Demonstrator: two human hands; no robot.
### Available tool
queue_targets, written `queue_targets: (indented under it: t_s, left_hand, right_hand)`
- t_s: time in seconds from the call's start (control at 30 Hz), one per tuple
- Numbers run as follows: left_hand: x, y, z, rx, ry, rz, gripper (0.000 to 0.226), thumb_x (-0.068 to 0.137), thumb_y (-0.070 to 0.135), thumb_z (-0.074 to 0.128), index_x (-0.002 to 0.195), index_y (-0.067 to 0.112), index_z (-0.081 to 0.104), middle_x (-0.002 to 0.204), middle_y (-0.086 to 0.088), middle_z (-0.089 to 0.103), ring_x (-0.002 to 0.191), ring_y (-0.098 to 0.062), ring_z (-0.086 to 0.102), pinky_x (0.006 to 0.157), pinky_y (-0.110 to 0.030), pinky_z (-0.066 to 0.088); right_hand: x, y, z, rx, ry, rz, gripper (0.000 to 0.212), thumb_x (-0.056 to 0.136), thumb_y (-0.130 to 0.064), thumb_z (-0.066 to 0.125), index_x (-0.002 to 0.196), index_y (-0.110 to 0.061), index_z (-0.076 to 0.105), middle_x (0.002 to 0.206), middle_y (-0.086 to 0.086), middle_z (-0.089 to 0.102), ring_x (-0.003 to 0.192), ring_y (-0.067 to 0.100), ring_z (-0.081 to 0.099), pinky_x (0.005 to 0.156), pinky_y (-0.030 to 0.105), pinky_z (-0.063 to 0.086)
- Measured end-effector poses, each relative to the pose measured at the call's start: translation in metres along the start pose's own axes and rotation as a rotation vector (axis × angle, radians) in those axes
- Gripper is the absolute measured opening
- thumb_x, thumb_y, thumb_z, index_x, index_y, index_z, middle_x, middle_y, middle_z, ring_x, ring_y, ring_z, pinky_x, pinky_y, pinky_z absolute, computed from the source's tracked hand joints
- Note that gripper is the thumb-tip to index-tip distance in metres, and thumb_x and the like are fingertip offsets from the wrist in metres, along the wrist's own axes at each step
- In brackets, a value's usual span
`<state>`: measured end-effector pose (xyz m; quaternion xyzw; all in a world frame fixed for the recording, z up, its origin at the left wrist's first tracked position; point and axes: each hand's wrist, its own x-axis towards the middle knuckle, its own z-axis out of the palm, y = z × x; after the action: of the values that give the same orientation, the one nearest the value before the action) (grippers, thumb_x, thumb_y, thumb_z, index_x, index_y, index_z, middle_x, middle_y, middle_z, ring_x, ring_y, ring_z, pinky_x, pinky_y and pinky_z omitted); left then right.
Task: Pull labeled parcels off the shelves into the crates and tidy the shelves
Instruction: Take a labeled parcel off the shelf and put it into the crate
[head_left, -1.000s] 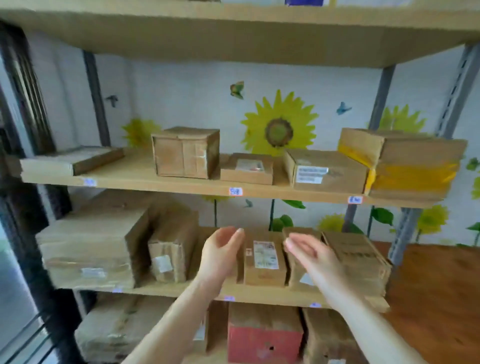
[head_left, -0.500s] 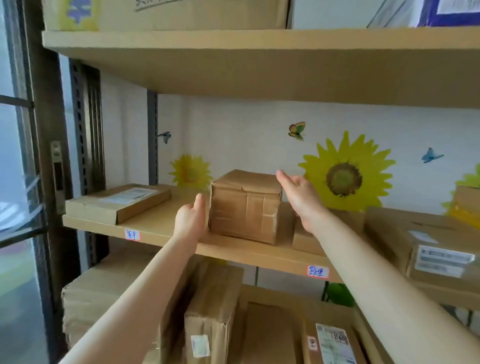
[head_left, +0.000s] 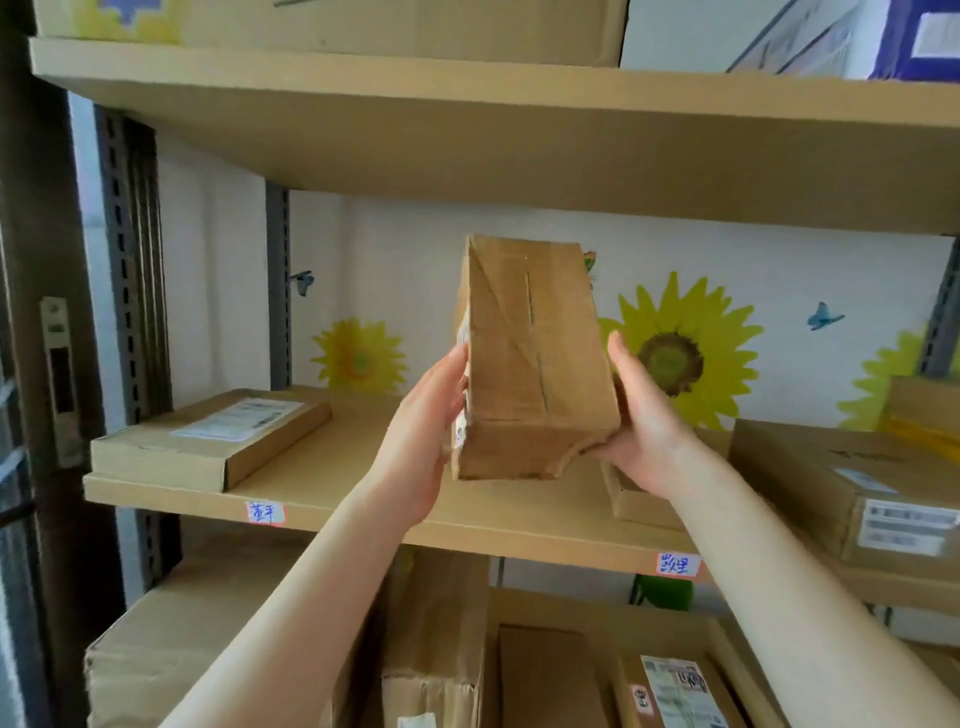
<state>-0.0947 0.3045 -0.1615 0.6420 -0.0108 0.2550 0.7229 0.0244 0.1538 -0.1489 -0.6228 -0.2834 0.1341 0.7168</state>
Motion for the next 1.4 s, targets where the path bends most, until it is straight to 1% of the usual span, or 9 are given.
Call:
queue_targets:
  t_s: [0.13, 0.27, 0.57, 0.7, 0.87, 1.03, 1.27, 1.33, 1.4]
  left_hand:
    - [-0.008, 0.002, -0.010, 0.249, 0.035, 0.275, 0.026, 0.092, 0.024, 0.055, 0.111, 0.041, 0.057, 0.121, 0.020, 0.058, 0.112, 0.006, 0.054, 0.086, -0.008, 0.042]
    - [-0.011, 0.005, -0.024, 0.256, 0.138, 0.170, 0.053, 0.070, 0.038, 0.076, 0.116, 0.030, 0.048, 0.116, 0.012, 0.060, 0.103, -0.004, 0.059, 0.088, -0.025, 0.049]
    - [-0.009, 0.006, -0.040, 0.067, 0.072, 0.036, 0.018, 0.084, 0.026, 0.064, 0.100, 0.023, 0.056, 0.108, 0.004, 0.067, 0.098, -0.014, 0.065, 0.088, -0.035, 0.054]
    - [-0.004, 0.004, -0.037, 0.082, 0.127, 0.040, 0.034, 0.082, 0.026, 0.066, 0.111, 0.014, 0.051, 0.103, 0.001, 0.064, 0.094, -0.015, 0.063, 0.079, -0.032, 0.053]
    - [0.006, -0.003, -0.041, 0.025, 0.083, 0.031, 0.009, 0.086, 0.033, 0.061, 0.090, 0.027, 0.056, 0.096, 0.007, 0.063, 0.089, -0.010, 0.057, 0.078, -0.031, 0.046]
    - [0.016, -0.027, -0.044, 0.168, 0.069, 0.006, 0.035, 0.087, 0.051, 0.052, 0.109, 0.024, 0.059, 0.110, 0.008, 0.064, 0.108, -0.013, 0.057, 0.096, -0.033, 0.044]
    - [0.026, -0.030, -0.054, 0.166, 0.196, 0.012, 0.020, 0.086, 0.051, 0.050, 0.089, 0.033, 0.058, 0.102, 0.007, 0.064, 0.107, -0.020, 0.058, 0.097, -0.040, 0.046]
    - [0.024, -0.031, -0.053, 0.200, 0.228, 0.023, 0.033, 0.086, 0.050, 0.050, 0.108, 0.025, 0.058, 0.116, -0.001, 0.062, 0.113, -0.025, 0.056, 0.099, -0.039, 0.043]
    - [0.014, -0.032, -0.047, 0.371, 0.361, 0.176, 0.052, 0.090, 0.043, 0.050, 0.134, 0.016, 0.043, 0.137, -0.004, 0.049, 0.126, -0.021, 0.046, 0.102, -0.029, 0.034]
  right_hand:
    - [-0.008, 0.001, 0.007, 0.248, 0.009, 0.014, 0.048, 0.081, -0.055, 0.054, 0.117, -0.025, 0.063, 0.109, -0.001, 0.071, 0.098, 0.016, 0.068, 0.070, 0.029, 0.057]
    - [-0.011, 0.017, 0.016, 0.416, 0.073, 0.063, 0.041, 0.094, -0.039, 0.043, 0.125, -0.015, 0.057, 0.120, 0.008, 0.065, 0.108, 0.021, 0.063, 0.089, 0.034, 0.050]
    - [-0.014, 0.027, 0.025, 0.162, 0.262, -0.098, 0.033, 0.095, -0.023, 0.049, 0.128, -0.023, 0.052, 0.117, 0.008, 0.066, 0.104, 0.024, 0.065, 0.087, 0.040, 0.052]
    - [-0.016, 0.025, 0.032, -0.213, 0.489, -0.211, 0.022, 0.090, -0.017, 0.050, 0.082, -0.029, 0.066, 0.101, 0.007, 0.070, 0.096, 0.026, 0.065, 0.088, 0.042, 0.051]
    - [-0.007, 0.018, 0.030, -0.105, 0.365, 0.099, 0.037, 0.091, -0.047, 0.046, 0.102, -0.020, 0.069, 0.101, 0.004, 0.071, 0.098, 0.022, 0.065, 0.092, 0.039, 0.050]
    - [-0.002, 0.035, 0.041, -0.036, 0.324, 0.198, 0.031, 0.096, -0.032, 0.043, 0.101, -0.014, 0.068, 0.102, 0.008, 0.070, 0.089, 0.020, 0.066, 0.070, 0.032, 0.055]
    - [0.009, 0.042, 0.057, -0.023, 0.318, 0.240, 0.038, 0.098, -0.025, 0.034, 0.088, -0.014, 0.068, 0.086, 0.006, 0.071, 0.068, 0.015, 0.068, 0.053, 0.027, 0.054]
    - [0.008, 0.041, 0.059, -0.030, 0.329, 0.230, 0.038, 0.098, -0.029, 0.034, 0.088, -0.015, 0.068, 0.093, 0.004, 0.071, 0.070, 0.012, 0.069, 0.060, 0.027, 0.056]
    - [0.003, 0.038, 0.054, -0.099, 0.368, 0.164, 0.039, 0.097, -0.037, 0.035, 0.113, -0.012, 0.061, 0.122, 0.007, 0.062, 0.105, 0.017, 0.063, 0.092, 0.036, 0.050]
